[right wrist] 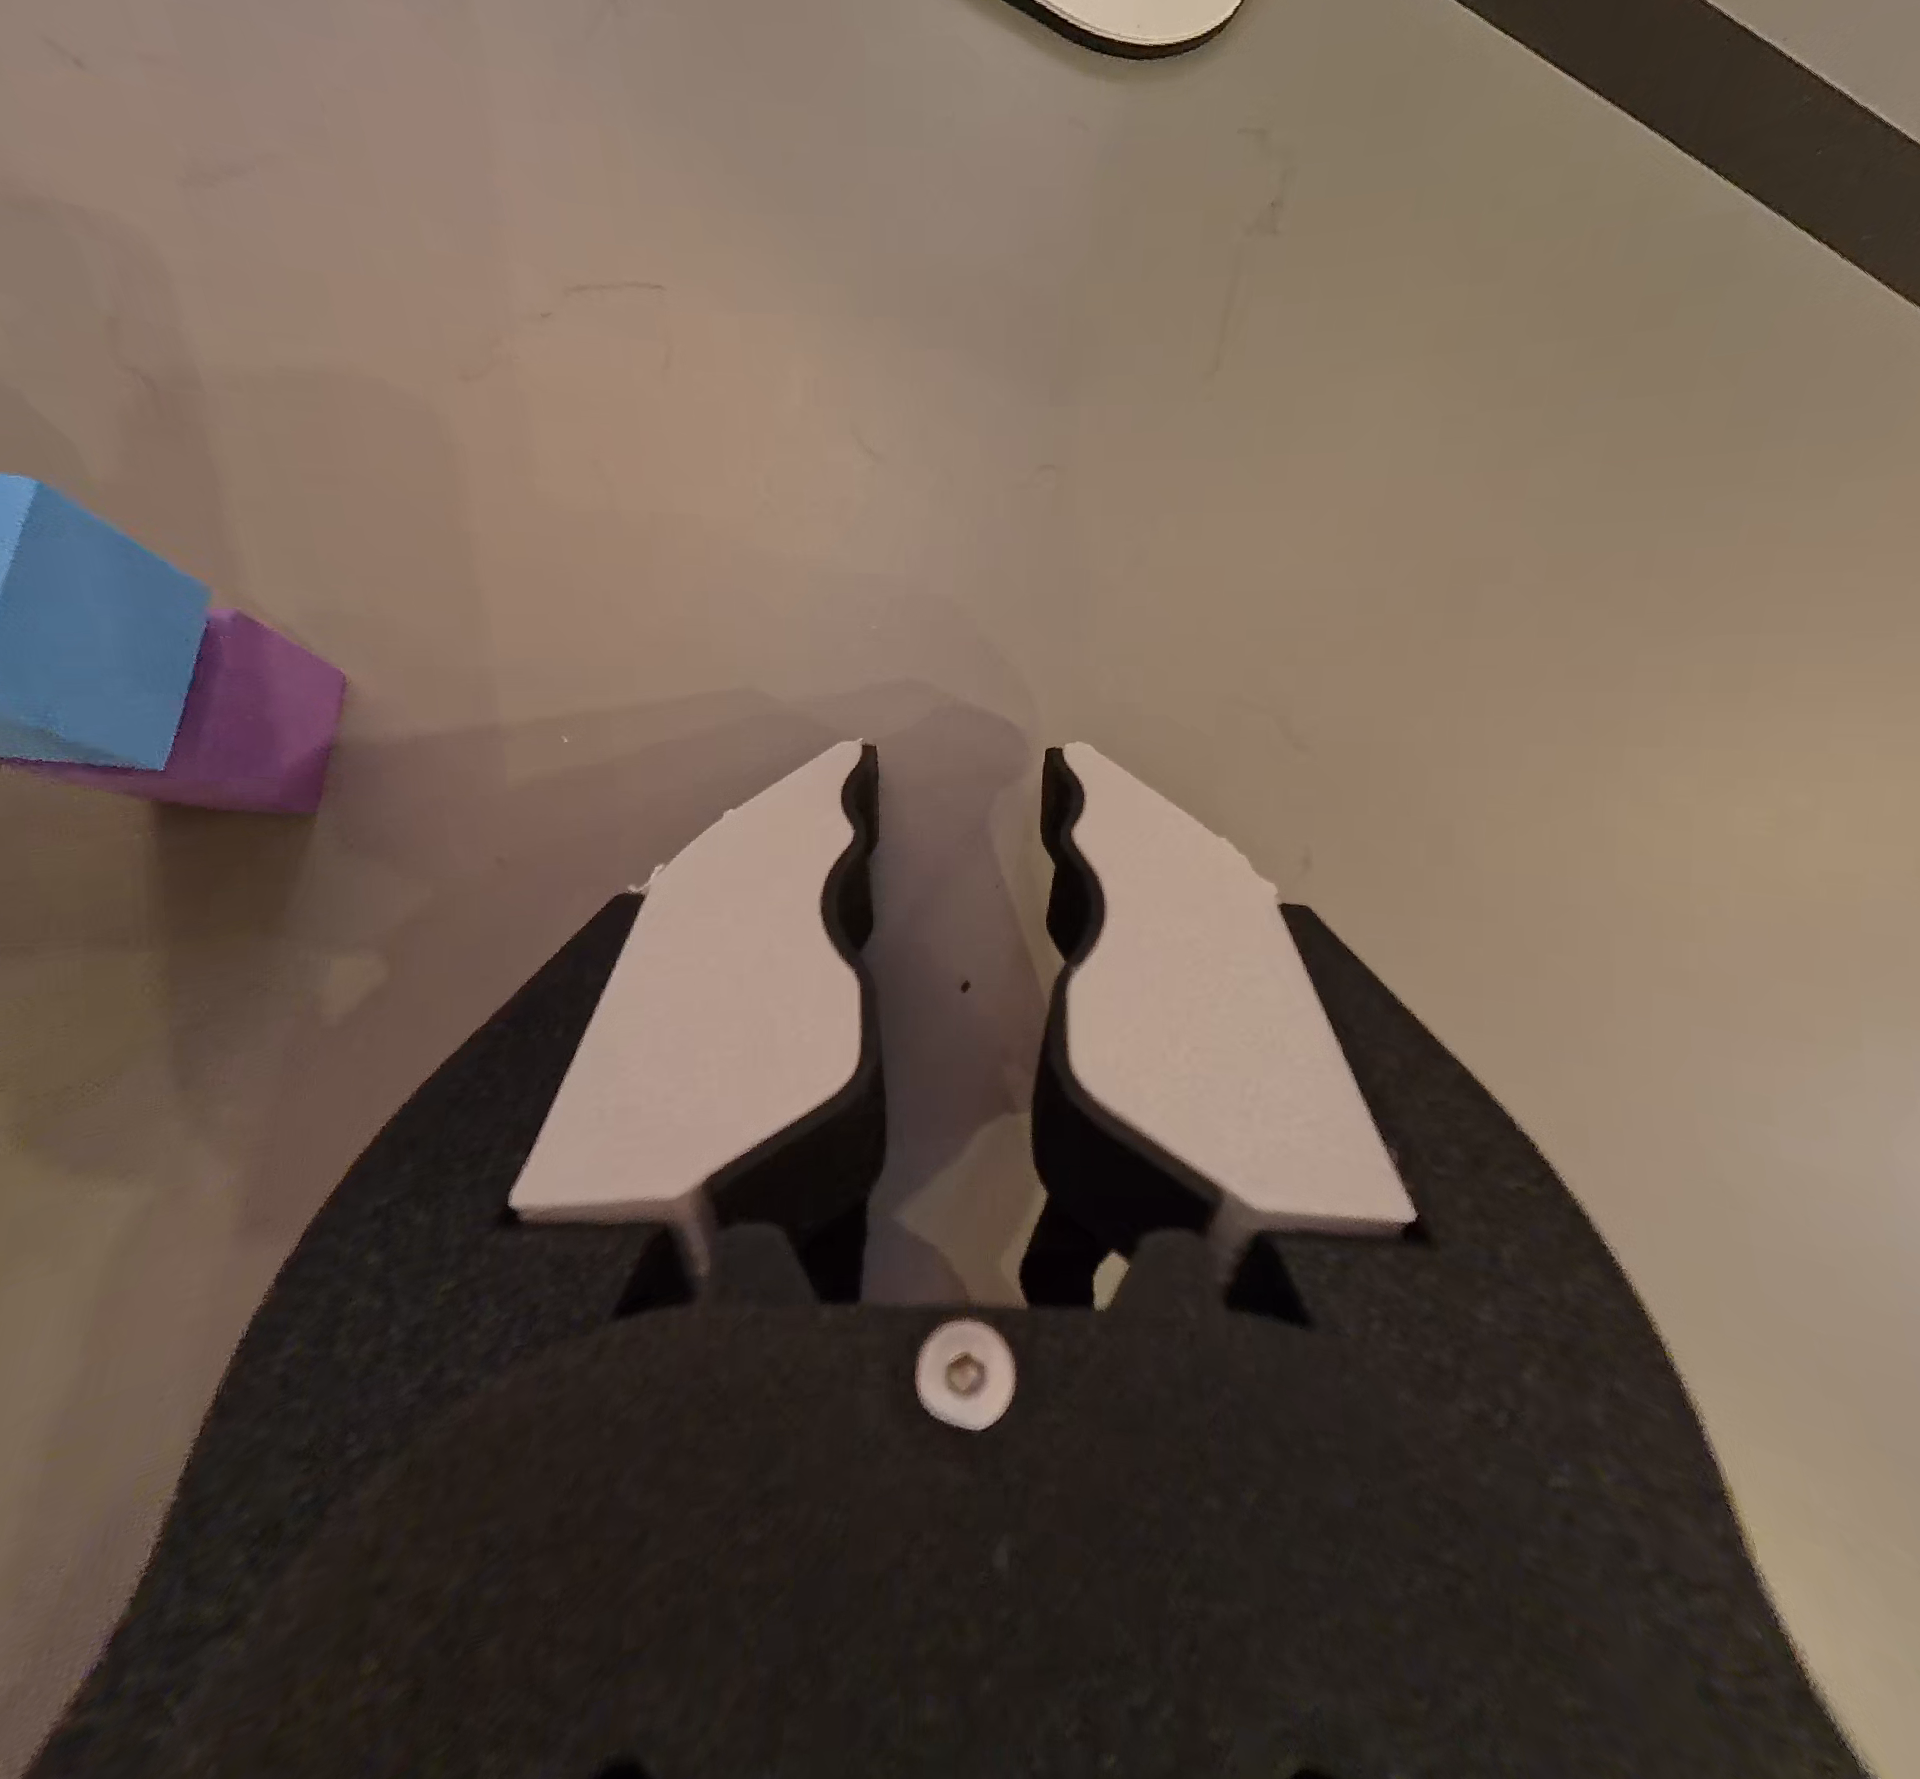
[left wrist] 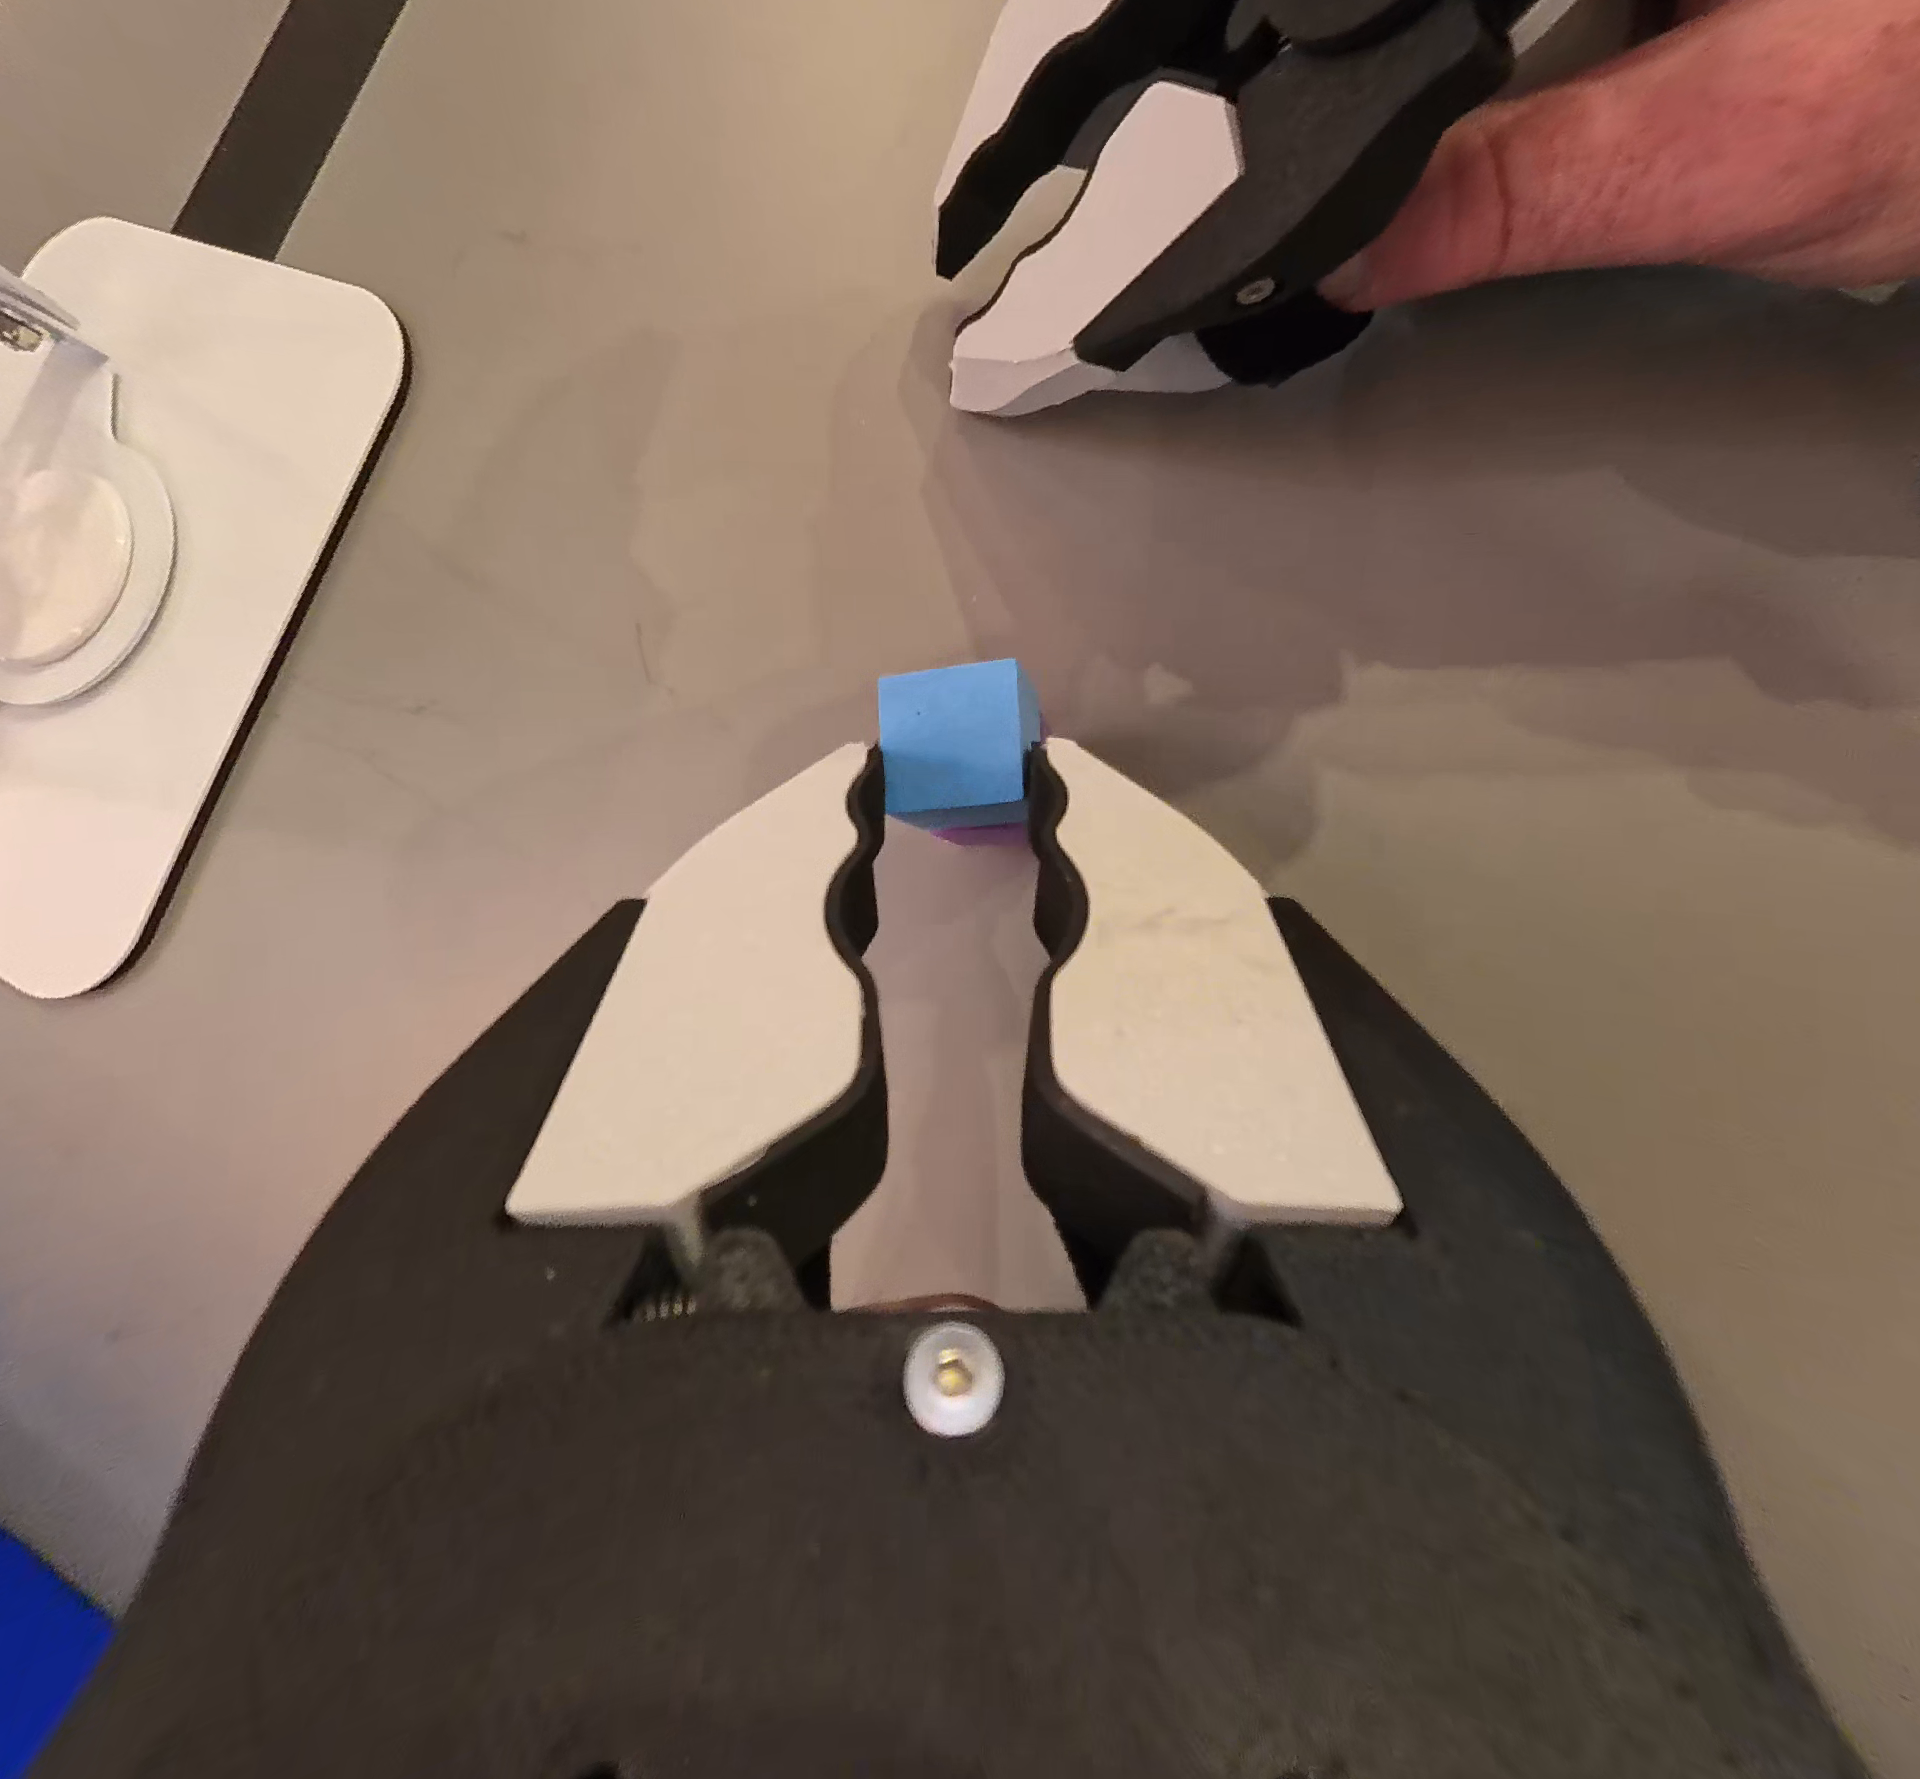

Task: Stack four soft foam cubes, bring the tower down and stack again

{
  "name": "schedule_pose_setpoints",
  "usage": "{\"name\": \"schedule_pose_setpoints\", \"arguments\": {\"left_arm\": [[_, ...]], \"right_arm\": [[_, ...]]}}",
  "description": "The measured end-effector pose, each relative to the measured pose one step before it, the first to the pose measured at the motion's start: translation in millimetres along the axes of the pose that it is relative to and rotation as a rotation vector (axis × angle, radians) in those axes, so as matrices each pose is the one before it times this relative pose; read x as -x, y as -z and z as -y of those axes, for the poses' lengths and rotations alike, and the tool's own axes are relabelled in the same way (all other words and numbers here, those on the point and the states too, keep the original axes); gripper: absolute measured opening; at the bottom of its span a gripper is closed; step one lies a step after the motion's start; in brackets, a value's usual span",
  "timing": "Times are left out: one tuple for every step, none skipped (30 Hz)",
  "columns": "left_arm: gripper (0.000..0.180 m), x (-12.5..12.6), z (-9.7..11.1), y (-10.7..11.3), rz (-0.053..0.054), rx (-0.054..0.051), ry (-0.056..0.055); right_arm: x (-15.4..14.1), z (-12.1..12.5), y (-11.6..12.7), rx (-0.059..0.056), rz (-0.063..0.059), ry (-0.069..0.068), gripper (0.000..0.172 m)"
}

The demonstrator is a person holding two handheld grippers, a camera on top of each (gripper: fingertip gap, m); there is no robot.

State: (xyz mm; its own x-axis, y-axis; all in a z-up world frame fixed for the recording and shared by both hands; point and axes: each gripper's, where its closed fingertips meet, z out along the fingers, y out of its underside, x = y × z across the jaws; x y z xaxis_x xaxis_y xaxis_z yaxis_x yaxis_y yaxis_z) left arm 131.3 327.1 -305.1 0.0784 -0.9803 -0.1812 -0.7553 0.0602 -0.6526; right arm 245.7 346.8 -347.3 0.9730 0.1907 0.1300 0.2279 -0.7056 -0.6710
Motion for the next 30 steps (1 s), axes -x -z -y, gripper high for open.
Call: {"name": "schedule_pose_setpoints", "arguments": {"left_arm": [[0.026,0.48,-0.91,-0.76,0.0025,0.0051,0.0047],[0.026,0.49,-1.00,-0.73,0.0016,0.0058,0.0041],[0.026,-0.13,0.06,-0.39,-0.0013,-0.0020,0.0001],[0.026,-0.80,0.12,-0.35,-0.0037,-0.0017,-0.0005],[0.026,-0.32,-0.73,-0.59,0.0018,0.0042,-0.0019],[0.026,0.31,0.00,-0.15,0.0068,-0.0005,-0.0053],[0.026,-0.76,0.24,0.07,-0.0025,-0.0006,-0.0006],[0.026,-1.22,0.65,0.14,-0.0080,-0.0035,0.0024],[0.026,-0.92,0.54,-0.01,-0.0052,-0.0043,0.0028],[0.026,0.01,-0.20,-0.42,0.0014,-0.0003,-0.0017],[0.026,0.82,-0.06,-0.11,0.0077,-0.0019,-0.0061],[0.026,0.05,0.13,-0.13,0.0005,-0.0014,-0.0029],[0.026,-0.53,0.11,-0.06,-0.0049,-0.0015,0.0000],[0.026,0.37,-0.19,-0.07,-0.0003,0.0002,-0.0005],[0.026,0.35,-0.13,0.10,-0.0023,-0.0006,0.0011],[0.026,0.03,0.10,0.08,-0.0035,-0.0013,0.0021],[0.026,-0.02,-0.08,0.03,-0.0005,-0.0016,-0.0020],[0.026,-0.11,-0.13,0.05,0.0020,-0.0008,-0.0049],[0.026,-0.28,-0.03,0.17,0.0007,0.0000,-0.0030],[0.026,0.05,-0.06,0.04,0.0025,-0.0004,-0.0019],[0.026,-0.17,0.07,0.02,0.0015,-0.0019,-0.0018],[0.026,-0.01,0.02,-0.01,0.0017,-0.0017,-0.0010],[0.026,0.52,-0.10,0.08,0.0029,-0.0011,0.0011],[0.026,0.73,0.02,0.29,0.0046,-0.0015,0.0004],[0.026,-0.20,-0.11,0.14,-0.0026,-0.0015,-0.0001],[0.026,-0.03,-0.32,-0.09,-0.0012,0.0013,0.0004],[0.026,0.56,-0.34,-0.01,0.0036,0.0010,-0.0018],[0.026,0.06,-0.12,-0.02,0.0006,0.0005,-0.0014],[0.026,-0.47,0.17,0.04,-0.0032,-0.0007,-0.0003],[0.026,0.25,0.11,0.07,0.0014,-0.0003,-0.0020]], "right_arm": [[0.06,-0.04,-0.08,0.0000,-0.0001,0.0005,0.030],[-0.03,-0.03,0.05,-0.0001,-0.0005,0.0012,0.030],[0.02,0.03,-0.01,-0.0001,-0.0003,0.0005,0.030],[0.01,-0.02,0.04,-0.0004,-0.0001,0.0000,0.030],[0.03,0.00,0.03,-0.0006,0.0002,0.0002,0.030],[-0.09,-0.01,-0.01,-0.0003,0.0008,0.0000,0.030],[0.07,-0.03,0.00,-0.0001,0.0013,-0.0013,0.030],[-0.06,0.01,-0.07,-0.0003,0.0017,-0.0018,0.030],[-0.02,0.03,-0.04,-0.0008,0.0014,-0.0013,0.030],[-0.04,-0.05,-0.11,-0.0006,0.0013,-0.0009,0.030],[0.04,-0.01,-0.01,-0.0002,0.0013,-0.0010,0.030],[-0.02,-0.02,-0.01,-0.0002,0.0010,-0.0008,0.030],[0.01,0.04,-0.02,-0.0003,0.0001,0.0001,0.030],[-0.03,-0.02,0.04,-0.0004,0.0000,0.0006,0.030],[-0.03,-0.01,0.00,-0.0001,0.0003,-0.0004,0.030],[0.09,-0.02,0.01,0.0001,0.0003,-0.0007,0.030],[-0.04,0.04,-0.05,0.0002,0.0000,0.0003,0.030],[-0.01,-0.02,0.01,0.0002,0.0001,0.0003,0.030],[0.03,-0.01,0.00,0.0001,0.0002,0.0000,0.030],[0.06,0.01,-0.01,-0.0001,0.0003,-0.0002,0.030],[0.01,-0.02,0.00,0.0000,0.0005,-0.0007,0.030],[-0.03,-0.02,0.00,0.0000,0.0003,-0.0004,0.030],[0.06,-0.03,0.05,-0.0002,-0.0002,0.0004,0.030],[0.02,0.05,-0.02,-0.0002,-0.0003,0.0005,0.030],[0.01,0.00,0.00,0.0000,0.0001,0.0000,0.030],[-0.04,-0.04,0.02,0.0002,0.0003,-0.0002,0.030],[-0.04,0.08,-0.08,-0.0002,0.0004,-0.0004,0.030],[0.03,0.07,-0.05,-0.0007,0.0005,-0.0009,0.030],[0.01,0.03,-0.16,-0.0004,0.0004,-0.0009,0.030],[0.10,0.03,-0.01,0.0000,0.0000,0.0001,0.030]]}}
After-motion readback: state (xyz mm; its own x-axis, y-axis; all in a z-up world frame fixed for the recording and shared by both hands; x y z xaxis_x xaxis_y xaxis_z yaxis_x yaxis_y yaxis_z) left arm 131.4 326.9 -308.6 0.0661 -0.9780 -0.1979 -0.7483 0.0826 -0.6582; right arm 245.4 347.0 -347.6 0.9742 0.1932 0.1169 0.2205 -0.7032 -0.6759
